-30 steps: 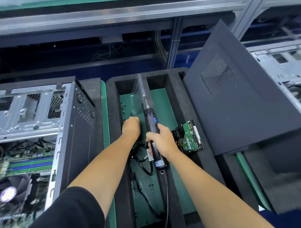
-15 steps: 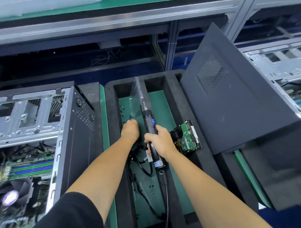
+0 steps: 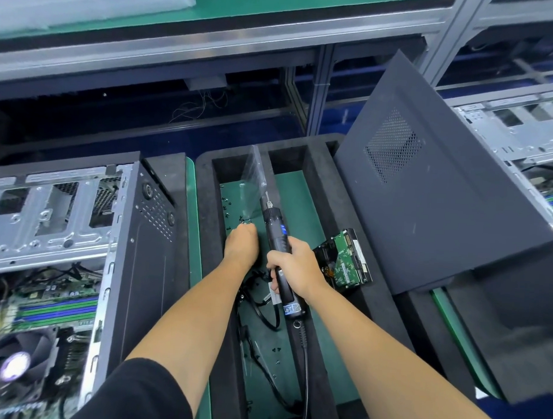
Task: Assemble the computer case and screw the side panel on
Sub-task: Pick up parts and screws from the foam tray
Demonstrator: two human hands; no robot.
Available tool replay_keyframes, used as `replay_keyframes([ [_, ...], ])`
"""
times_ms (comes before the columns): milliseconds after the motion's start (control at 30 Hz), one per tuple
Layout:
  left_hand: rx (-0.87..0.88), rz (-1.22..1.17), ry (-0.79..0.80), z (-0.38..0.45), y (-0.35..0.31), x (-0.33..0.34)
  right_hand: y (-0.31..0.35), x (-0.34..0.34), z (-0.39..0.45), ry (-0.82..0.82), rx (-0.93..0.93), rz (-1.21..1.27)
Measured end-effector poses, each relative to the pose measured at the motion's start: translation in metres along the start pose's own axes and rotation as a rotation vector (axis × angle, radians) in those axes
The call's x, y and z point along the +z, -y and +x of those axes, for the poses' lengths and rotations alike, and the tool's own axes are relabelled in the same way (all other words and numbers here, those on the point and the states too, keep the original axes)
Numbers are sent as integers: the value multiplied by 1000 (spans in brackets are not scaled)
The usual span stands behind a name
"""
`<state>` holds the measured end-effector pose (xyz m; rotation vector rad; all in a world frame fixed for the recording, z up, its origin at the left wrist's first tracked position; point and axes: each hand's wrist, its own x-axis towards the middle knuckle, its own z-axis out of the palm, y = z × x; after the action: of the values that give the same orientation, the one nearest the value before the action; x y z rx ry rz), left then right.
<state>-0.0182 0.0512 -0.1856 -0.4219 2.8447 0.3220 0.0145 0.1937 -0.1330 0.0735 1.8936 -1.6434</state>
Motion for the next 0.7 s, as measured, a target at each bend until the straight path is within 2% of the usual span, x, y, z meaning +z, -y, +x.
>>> replay_keyframes([
  [333,-67,-80,151,-12,-1,5,1,0,-1,1,-5,12],
  [700,-97,-103,169,-53,-7,13,1,-1,-1,13,-29,29],
])
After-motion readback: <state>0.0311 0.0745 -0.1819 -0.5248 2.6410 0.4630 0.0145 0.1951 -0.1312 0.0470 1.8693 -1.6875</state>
